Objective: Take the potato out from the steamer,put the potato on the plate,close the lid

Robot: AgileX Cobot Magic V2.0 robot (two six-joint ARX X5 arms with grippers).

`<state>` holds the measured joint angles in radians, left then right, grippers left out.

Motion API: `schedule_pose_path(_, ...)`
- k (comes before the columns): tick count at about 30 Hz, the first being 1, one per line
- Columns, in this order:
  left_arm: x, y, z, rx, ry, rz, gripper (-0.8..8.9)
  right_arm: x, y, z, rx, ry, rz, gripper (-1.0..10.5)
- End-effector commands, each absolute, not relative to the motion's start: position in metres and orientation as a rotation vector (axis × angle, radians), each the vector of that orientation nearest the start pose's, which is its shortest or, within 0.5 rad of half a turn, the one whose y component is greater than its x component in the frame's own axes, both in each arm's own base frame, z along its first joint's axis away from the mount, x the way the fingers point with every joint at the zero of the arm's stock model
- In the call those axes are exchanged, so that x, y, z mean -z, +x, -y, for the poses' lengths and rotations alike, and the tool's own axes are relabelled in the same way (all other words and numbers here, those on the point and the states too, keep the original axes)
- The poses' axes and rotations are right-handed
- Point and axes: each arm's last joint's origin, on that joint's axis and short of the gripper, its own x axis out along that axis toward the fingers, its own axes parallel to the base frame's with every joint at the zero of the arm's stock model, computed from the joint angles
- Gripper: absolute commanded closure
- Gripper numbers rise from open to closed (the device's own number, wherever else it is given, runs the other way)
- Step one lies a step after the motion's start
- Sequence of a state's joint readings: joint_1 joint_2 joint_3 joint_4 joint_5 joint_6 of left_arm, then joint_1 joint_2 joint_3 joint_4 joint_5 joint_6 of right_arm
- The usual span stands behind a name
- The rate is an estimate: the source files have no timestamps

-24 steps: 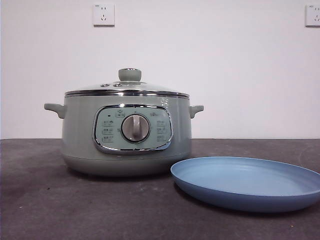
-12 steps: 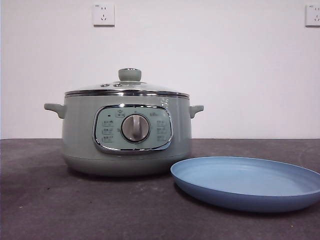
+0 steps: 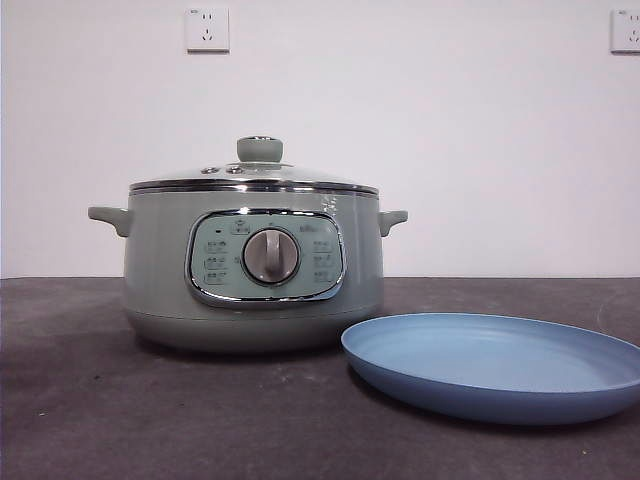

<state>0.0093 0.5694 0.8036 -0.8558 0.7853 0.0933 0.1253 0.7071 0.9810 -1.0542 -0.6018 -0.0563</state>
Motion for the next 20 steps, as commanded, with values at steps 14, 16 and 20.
schedule_pose_path(14,-0.346,0.133,0.029,0.793,-0.095,-0.487,1.85,-0.334,0.104,-0.03,-0.705,0.157,-0.767,2.9)
schedule_pose_path(16,-0.355,0.147,0.035,0.792,-0.069,-0.483,1.85,-0.334,0.105,-0.03,-0.705,0.157,-0.768,2.9)
schedule_pose_path(20,-0.369,0.176,0.05,0.798,-0.002,-0.473,1.85,-0.334,0.107,-0.03,-0.704,0.158,-0.772,2.9)
